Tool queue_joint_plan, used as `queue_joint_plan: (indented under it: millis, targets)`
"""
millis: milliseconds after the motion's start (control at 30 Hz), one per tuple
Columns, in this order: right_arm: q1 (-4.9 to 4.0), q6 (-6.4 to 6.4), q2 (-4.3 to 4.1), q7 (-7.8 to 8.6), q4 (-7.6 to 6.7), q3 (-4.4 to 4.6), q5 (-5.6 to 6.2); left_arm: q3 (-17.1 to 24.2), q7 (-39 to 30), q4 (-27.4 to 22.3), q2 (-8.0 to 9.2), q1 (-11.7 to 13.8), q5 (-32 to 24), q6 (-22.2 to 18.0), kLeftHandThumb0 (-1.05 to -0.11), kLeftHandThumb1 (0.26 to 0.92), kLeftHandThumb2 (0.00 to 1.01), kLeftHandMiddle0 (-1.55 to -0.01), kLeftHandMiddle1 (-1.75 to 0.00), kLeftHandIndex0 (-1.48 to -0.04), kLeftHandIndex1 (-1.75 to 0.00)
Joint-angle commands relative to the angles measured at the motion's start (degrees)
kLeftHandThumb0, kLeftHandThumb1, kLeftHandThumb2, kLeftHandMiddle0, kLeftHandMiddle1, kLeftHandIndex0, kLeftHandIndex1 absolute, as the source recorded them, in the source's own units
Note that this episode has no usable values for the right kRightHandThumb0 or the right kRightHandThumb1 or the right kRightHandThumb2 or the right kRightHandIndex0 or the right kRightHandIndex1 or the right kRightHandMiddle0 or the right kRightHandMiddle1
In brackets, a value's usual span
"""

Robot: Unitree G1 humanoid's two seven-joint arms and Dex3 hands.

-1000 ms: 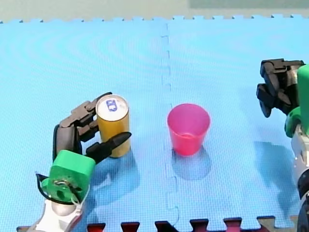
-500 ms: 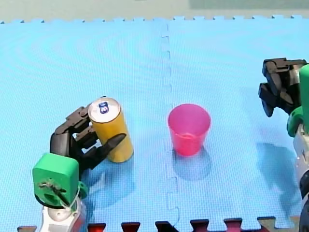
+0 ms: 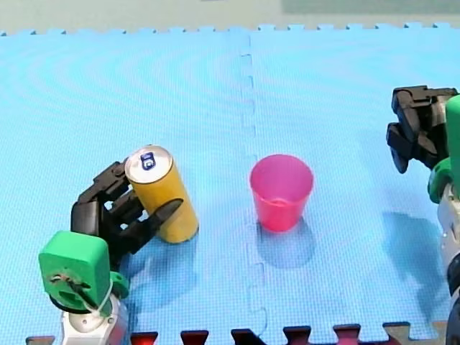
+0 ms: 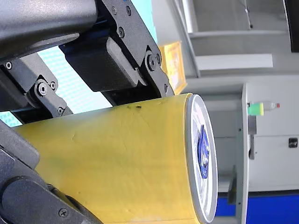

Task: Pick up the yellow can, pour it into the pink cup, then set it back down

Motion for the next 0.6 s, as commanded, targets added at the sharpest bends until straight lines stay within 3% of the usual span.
queue_joint_plan:
  millis: [0,67,133,267,567]
  targets:
    - [-0.14,-0.20,-0.11,-0.14,-0.12,-0.08,0.08,-5.7,10.1,0.0,2.77,0.3,9.2,7.9,-0.716,0.699,0.00,-0.59,0.00,-0.53,0.00]
    - [-0.10,-0.21,-0.11,-0.13,-0.11,-0.10,0.12,-8.6,13.7,-1.0,4.14,0.0,13.8,12.2,-0.925,0.731,0.01,-0.45,0.00,-0.38,0.00]
    - [-0.04,-0.27,-0.10,-0.13,-0.09,-0.10,0.12,-9.3,13.9,-1.9,4.52,0.1,15.0,13.6,-1.022,0.780,0.03,-0.35,0.00,-0.27,0.00]
    - [0.03,-0.35,-0.11,-0.08,-0.06,-0.12,0.12,-9.7,13.8,-3.2,4.75,0.8,15.6,13.7,-1.047,0.807,0.03,-0.19,0.00,-0.19,0.00]
    - [-0.10,-0.24,-0.03,-0.05,0.05,-0.20,0.20,-10.9,12.9,-5.5,5.42,1.7,14.7,14.6,-1.048,0.807,0.02,-0.15,0.00,-0.18,0.00]
